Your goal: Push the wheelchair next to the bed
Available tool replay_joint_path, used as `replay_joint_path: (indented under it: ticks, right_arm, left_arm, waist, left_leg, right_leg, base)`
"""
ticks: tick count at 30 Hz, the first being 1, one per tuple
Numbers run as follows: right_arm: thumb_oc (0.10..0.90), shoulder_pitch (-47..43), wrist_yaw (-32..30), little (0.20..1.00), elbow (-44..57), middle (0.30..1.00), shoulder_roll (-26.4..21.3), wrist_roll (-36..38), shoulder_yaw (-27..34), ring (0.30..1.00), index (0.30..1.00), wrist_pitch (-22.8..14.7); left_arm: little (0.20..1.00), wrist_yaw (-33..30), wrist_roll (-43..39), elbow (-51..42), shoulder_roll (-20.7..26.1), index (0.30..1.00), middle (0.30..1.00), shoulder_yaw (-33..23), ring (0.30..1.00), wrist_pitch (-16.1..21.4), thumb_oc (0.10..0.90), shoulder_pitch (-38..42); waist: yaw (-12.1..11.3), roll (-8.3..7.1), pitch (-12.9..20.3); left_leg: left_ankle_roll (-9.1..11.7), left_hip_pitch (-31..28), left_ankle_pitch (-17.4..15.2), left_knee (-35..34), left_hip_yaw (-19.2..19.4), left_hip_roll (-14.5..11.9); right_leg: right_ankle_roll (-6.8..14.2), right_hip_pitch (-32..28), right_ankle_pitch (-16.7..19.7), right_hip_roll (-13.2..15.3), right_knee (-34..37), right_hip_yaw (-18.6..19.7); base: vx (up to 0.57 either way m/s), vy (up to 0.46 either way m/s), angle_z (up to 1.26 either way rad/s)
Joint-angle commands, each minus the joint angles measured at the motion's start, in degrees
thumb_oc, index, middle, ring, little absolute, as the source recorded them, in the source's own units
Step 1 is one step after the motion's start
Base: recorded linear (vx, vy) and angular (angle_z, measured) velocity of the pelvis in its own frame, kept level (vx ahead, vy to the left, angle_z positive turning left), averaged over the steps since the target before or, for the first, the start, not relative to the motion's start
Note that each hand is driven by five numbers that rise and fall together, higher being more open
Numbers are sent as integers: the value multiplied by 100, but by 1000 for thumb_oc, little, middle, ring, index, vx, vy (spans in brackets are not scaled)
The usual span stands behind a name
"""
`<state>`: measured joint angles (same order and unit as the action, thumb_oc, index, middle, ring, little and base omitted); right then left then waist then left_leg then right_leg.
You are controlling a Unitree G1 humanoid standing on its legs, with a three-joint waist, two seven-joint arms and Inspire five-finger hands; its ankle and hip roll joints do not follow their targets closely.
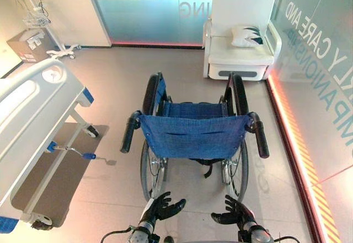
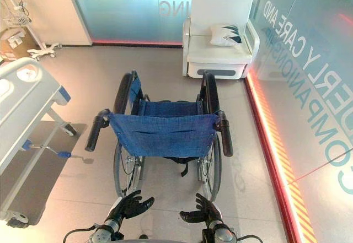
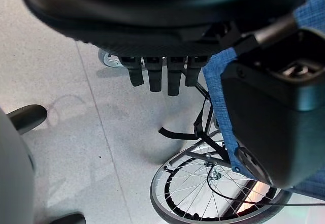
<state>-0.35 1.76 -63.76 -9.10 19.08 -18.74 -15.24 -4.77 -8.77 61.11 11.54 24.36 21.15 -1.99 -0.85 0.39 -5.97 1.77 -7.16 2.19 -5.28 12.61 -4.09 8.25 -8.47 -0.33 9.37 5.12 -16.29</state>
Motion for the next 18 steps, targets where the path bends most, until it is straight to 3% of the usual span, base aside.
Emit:
replay_joint_path:
  ticks: [1,7,18]
  right_arm:
    - [800,-476,103,900,140,900,-60,435,36,900,900,-216]
    - [800,-484,37,900,207,900,-35,296,-8,900,900,-276]
    - [800,-437,216,900,177,900,-28,409,23,900,900,-6]
  left_arm:
    - [900,-49,-251,94,-145,900,900,-141,900,288,800,570]
    - [900,35,-223,27,-162,900,900,-113,900,152,800,579]
    - [900,60,-146,229,-177,900,900,-69,900,37,800,518]
  waist:
    - [-15,-18,-177]
    - [-36,-26,-223]
    - [-35,-56,-173]
  left_leg:
    - [8,-199,-279,28,-242,91]
    - [0,-171,-277,28,-251,97]
    - [-1,-175,-289,28,-231,100]
  right_leg:
    - [-271,-14,260,-167,-35,109]
    - [-259,23,276,-163,-47,106]
    - [-238,-3,297,-159,-13,84]
  base:
    - [0,0,0]
    - [-5,0,0]
    - [0,0,0]
